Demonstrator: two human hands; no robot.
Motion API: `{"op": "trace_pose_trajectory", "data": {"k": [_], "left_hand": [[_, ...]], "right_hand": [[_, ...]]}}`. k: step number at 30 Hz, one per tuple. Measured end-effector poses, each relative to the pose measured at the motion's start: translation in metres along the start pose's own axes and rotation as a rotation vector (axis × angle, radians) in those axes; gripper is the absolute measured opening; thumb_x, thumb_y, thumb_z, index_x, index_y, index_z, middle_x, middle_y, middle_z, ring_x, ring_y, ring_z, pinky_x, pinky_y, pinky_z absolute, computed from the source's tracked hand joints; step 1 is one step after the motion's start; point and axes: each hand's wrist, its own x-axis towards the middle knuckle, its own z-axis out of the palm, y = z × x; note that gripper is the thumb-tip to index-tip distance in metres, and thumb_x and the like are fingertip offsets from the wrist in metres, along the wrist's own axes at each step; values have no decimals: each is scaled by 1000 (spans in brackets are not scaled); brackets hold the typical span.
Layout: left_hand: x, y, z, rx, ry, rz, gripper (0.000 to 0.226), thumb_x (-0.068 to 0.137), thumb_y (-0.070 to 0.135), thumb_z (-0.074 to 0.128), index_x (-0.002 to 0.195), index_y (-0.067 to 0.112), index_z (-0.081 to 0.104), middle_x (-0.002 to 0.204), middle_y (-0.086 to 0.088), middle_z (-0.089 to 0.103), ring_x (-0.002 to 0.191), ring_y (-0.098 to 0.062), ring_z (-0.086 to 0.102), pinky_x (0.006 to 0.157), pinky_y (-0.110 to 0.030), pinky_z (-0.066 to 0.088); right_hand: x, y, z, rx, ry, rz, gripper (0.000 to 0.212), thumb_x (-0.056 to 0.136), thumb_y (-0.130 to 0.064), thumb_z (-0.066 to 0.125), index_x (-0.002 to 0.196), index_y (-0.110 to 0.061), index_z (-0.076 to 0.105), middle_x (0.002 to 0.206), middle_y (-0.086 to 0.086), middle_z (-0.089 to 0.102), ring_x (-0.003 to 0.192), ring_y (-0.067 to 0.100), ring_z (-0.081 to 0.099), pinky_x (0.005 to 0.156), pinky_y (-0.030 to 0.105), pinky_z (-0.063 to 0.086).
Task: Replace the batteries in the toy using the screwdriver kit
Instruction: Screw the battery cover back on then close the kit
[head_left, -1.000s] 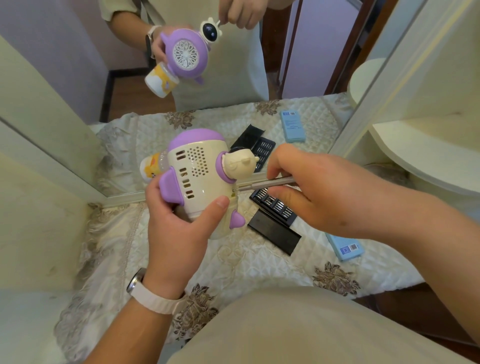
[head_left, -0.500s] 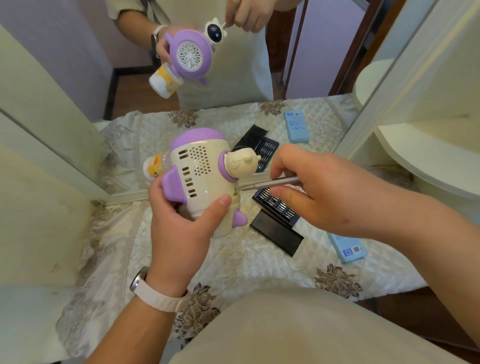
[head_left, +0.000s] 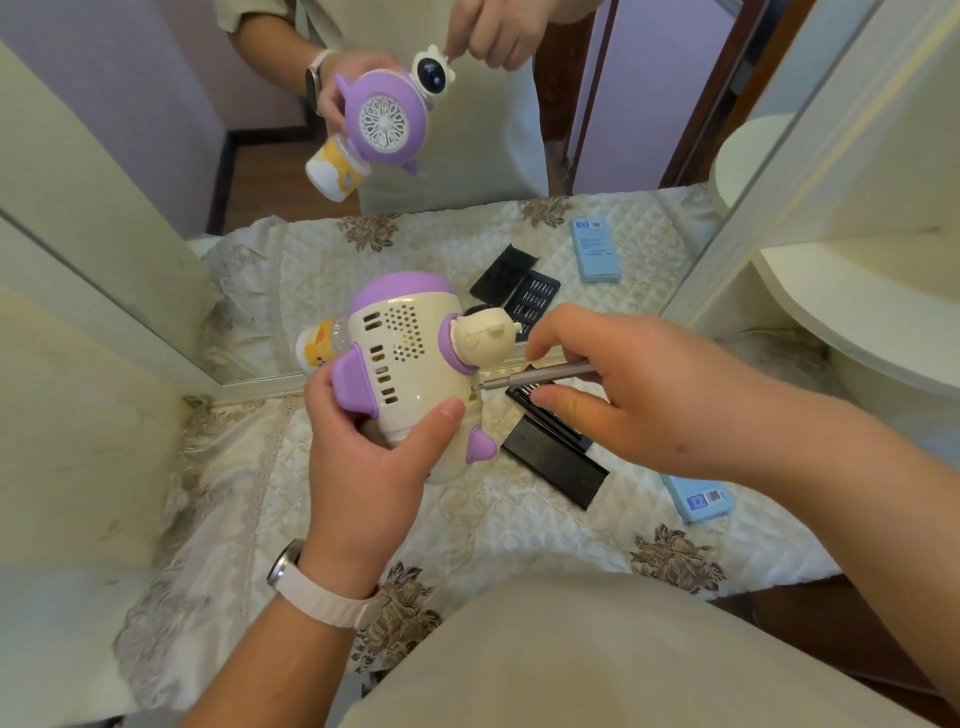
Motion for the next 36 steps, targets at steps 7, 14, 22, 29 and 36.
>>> {"op": "trace_pose_trajectory", "data": {"k": [7,14,22,29,36], "left_hand": [[-2,-5,-1,-7,-1,-21,70,58,48,80,117,35,44,108,7,68,93,-8,70,65,-31,54],[-9,-18,5,43,-22,-85,62,72,24,88,115,36,45,107,11,66,88,3,68,65,-24,55],[-3,-61,22,157,2,-255,68,68,39,87,120,35,43,105,14,63,86,-2,67,77,-45,60],[-4,-114,32,370,37,-420,78,56,64,77,117,37,37,97,13,62,82,-16,68,80,-50,58],[-12,-149,51,415,117,-510,86,53,75,74,119,42,30,104,9,64,86,-24,71,84,-49,57]], "right_hand": [[0,3,6,62,-4,19,20,88,-49,40,93,-33,50,66,-10,60,59,8,53,52,30,44],[-2,15,21,33,-24,80,33,88,-56,35,84,-30,55,66,-11,57,63,6,52,57,30,45],[-29,57,55,355,57,324,23,89,-50,49,77,-32,58,56,-13,54,49,4,45,49,19,34],[-56,93,84,683,103,562,25,92,-35,59,72,-22,62,50,-13,40,46,8,34,50,24,31],[-73,114,99,1018,47,764,18,95,-21,53,86,-9,64,48,-4,33,41,11,24,45,26,18]]}}
